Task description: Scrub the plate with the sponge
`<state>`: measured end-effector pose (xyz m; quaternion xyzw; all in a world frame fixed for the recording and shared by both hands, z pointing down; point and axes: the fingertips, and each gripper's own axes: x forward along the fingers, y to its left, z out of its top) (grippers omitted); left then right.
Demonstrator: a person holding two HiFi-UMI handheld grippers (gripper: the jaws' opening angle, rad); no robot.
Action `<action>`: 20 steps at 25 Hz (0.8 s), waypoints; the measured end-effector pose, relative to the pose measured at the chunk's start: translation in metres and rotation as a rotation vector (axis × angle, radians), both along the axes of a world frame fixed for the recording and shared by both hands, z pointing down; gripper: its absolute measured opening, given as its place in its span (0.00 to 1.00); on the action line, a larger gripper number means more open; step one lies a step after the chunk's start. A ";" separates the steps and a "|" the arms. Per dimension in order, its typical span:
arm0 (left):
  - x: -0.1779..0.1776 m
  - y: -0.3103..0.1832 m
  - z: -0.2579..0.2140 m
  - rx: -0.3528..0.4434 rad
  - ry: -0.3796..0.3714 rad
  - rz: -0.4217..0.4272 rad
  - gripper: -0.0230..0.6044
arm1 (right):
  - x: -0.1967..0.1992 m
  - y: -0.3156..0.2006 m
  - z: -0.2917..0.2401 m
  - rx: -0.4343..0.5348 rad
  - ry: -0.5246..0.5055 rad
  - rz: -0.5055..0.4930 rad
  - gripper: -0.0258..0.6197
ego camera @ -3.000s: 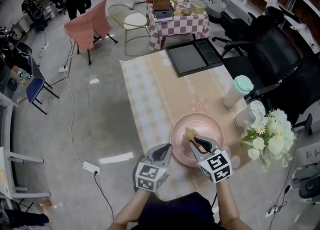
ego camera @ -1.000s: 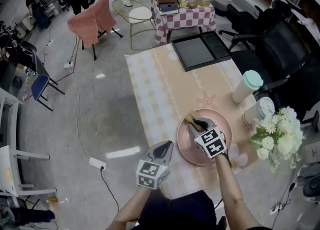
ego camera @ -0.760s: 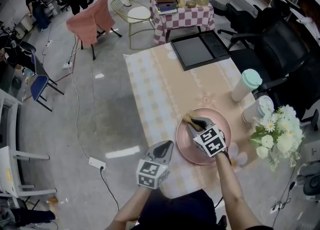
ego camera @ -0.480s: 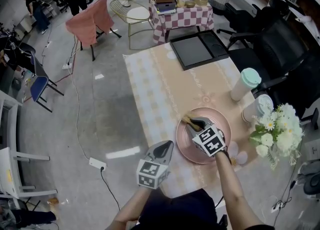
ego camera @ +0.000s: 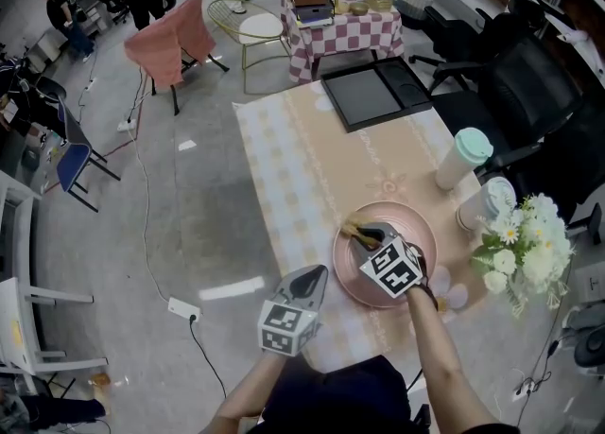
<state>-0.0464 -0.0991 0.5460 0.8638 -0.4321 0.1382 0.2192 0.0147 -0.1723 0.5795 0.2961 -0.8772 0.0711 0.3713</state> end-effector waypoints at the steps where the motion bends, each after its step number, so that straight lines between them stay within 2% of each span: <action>1: 0.000 0.000 0.000 0.001 0.000 -0.001 0.06 | 0.000 0.001 0.000 0.000 0.003 -0.002 0.13; 20: -0.002 0.007 -0.002 0.000 -0.001 -0.017 0.06 | -0.009 0.023 0.002 -0.019 0.020 -0.062 0.13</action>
